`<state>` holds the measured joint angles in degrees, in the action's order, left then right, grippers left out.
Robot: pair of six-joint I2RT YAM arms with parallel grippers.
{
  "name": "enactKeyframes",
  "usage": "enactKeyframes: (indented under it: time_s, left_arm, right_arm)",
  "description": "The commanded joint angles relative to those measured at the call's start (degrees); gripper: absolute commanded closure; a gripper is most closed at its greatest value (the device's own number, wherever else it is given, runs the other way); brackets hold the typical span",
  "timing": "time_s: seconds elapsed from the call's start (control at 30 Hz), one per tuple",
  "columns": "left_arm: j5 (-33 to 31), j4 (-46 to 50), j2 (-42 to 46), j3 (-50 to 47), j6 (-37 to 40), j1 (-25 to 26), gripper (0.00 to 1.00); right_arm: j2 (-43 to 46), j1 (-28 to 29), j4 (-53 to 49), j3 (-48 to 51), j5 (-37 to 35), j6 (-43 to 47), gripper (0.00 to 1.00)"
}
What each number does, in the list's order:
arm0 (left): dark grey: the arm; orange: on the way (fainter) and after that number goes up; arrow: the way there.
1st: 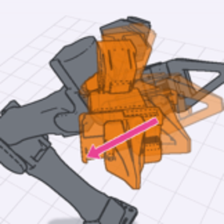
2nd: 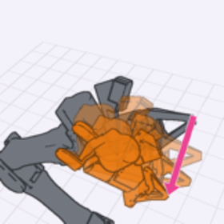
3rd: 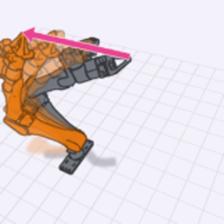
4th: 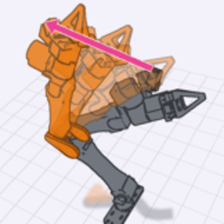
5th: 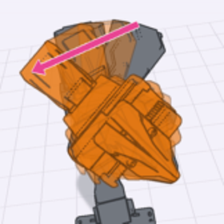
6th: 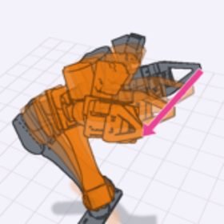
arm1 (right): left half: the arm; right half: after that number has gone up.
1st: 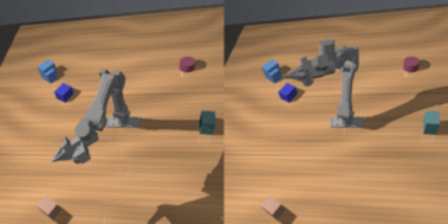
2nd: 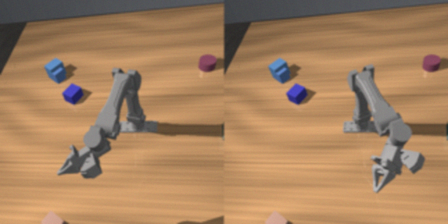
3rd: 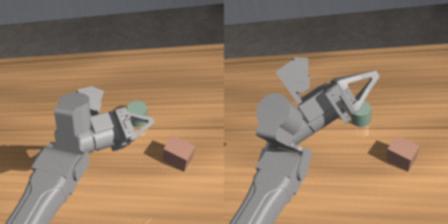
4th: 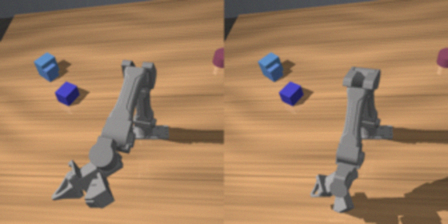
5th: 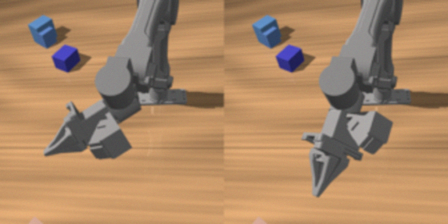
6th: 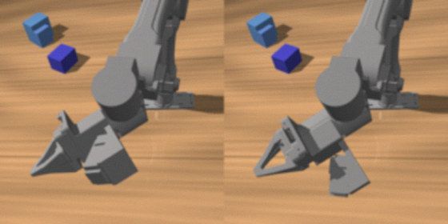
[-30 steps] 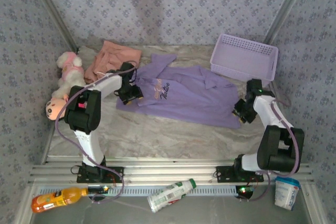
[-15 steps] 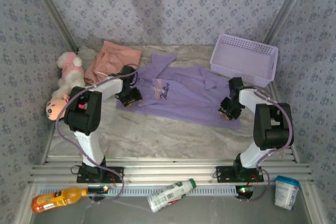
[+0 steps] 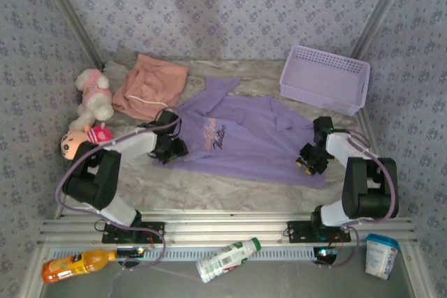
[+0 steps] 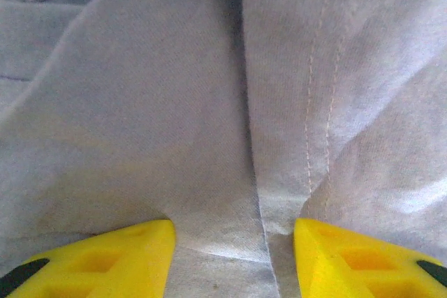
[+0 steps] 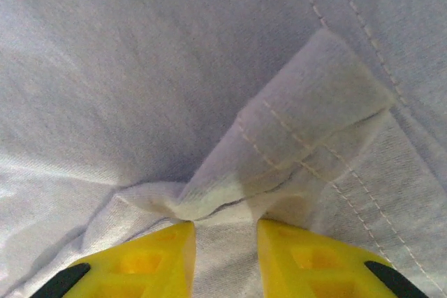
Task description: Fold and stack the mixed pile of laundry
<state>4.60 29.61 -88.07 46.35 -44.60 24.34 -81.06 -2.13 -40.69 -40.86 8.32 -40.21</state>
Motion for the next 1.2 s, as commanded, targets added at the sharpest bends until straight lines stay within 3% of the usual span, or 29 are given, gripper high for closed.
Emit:
enactKeyframes:
  time_s: [0.0,0.23,0.5,0.77,0.97,1.17]
  left_arm:
    - [-1.9,11.7,4.0,-5.9,-5.7,2.1,0.48]
    - [-2.1,15.7,13.8,-4.7,-9.4,3.3,0.37]
    - [-4.6,17.5,8.5,1.2,-9.3,9.7,0.39]
    - [-6.4,17.7,7.7,-1.6,-12.1,14.3,0.42]
    - [-6.7,15.6,5.5,0.6,-11.1,14.4,0.49]
    - [-6.0,14.4,2.4,2.3,-9.8,14.4,0.68]
  right_arm:
    - [4.5,0.2,-7.4,2.8,-1.3,1.7,0.67]
    - [7.8,-0.8,-9.6,0.4,3.2,3.5,0.59]
    - [5.7,-0.9,-9.6,-10.6,4.7,6.5,0.55]
    - [5.2,-0.3,-6.4,-9.2,4.6,4.6,0.55]
    - [5.9,-0.1,-6.5,-7.3,5.1,4.6,0.55]
    - [7.2,-0.2,-7.9,-7.3,5.0,4.6,0.55]
